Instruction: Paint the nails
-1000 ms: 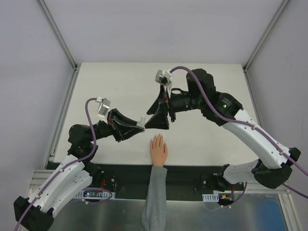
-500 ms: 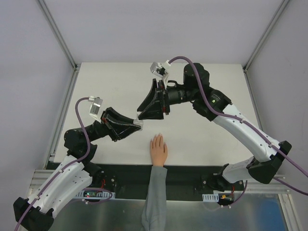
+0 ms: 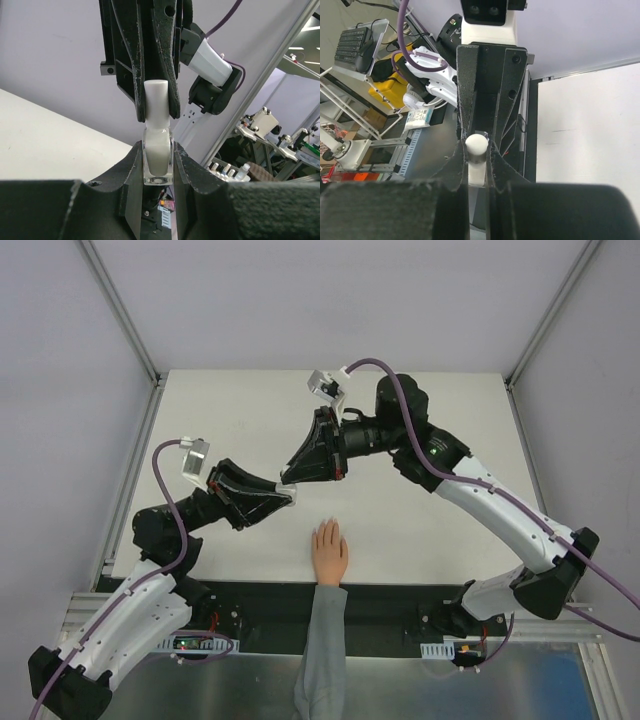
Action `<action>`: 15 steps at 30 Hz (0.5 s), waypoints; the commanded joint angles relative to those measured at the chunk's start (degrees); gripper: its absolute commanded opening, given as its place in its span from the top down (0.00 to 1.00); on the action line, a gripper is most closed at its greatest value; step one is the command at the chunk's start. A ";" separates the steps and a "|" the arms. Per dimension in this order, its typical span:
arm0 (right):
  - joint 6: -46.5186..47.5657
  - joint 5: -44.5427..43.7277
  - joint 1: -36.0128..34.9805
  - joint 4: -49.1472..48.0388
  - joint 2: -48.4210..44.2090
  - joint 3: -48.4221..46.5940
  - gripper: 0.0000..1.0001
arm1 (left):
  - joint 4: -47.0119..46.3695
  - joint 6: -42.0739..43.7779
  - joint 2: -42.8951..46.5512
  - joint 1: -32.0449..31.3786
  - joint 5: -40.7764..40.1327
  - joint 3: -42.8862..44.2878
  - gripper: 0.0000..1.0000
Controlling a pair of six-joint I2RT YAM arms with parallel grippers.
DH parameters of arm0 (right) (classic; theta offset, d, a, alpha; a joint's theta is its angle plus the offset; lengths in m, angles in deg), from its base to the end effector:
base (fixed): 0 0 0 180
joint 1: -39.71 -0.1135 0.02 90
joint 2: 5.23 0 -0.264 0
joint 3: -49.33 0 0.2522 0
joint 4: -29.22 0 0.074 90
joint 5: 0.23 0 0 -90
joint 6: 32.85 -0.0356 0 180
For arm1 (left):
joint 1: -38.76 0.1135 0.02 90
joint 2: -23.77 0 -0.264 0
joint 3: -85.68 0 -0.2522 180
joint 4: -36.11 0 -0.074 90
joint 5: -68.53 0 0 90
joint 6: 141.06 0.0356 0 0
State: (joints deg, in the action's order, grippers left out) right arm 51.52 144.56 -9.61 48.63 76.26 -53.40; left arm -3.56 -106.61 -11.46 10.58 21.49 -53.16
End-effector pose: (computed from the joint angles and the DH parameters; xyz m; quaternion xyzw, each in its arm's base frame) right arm 0.1803 0.2544 0.4690 -0.5366 0.4504 0.5782 0.4181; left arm 0.0989 -0.0805 0.3633 0.2462 0.4218 -0.6780 0.5493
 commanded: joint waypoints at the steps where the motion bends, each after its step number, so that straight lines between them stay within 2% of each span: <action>1: -1.05 -2.56 -1.21 -3.63 -1.86 3.43 0.99 | -3.80 3.94 2.25 -0.47 -5.24 2.57 1.00; 4: -1.84 -13.35 -3.76 -3.37 -3.44 7.13 0.99 | 1.80 12.72 4.28 -0.47 -10.25 2.92 1.00; 5: -0.54 -26.61 -5.33 1.25 -4.93 7.32 0.99 | 3.84 18.75 4.55 -0.38 -11.05 3.36 1.00; 6: 0.08 -38.58 -11.26 5.82 -5.90 6.88 0.99 | 6.30 21.77 4.81 -0.47 -12.01 4.50 1.00; 7: -0.87 -66.46 -15.41 10.30 -6.52 6.10 0.99 | 10.50 24.06 4.81 -0.47 -15.33 4.94 1.00; 8: -5.31 -76.39 -21.98 15.13 -7.04 6.26 0.99 | 10.97 27.65 4.55 -0.47 -16.49 5.03 1.00; 9: -8.23 -83.71 -24.22 16.22 -7.31 6.87 0.99 | 11.24 28.91 4.11 -0.47 -17.90 4.69 1.00; 10: -8.35 -87.88 -25.55 14.76 -7.40 8.01 0.99 | 11.15 29.70 3.85 -0.38 -19.22 4.51 1.00; 15: -3.79 -89.51 -26.79 17.90 -3.72 1.79 0.99 | 12.30 29.71 3.31 -0.47 -18.09 3.72 1.00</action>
State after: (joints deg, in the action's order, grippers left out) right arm 48.06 67.68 -34.81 55.38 68.92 -48.86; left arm 11.58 -82.21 -7.76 9.44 11.76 -51.98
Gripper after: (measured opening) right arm 0.133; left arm 0.228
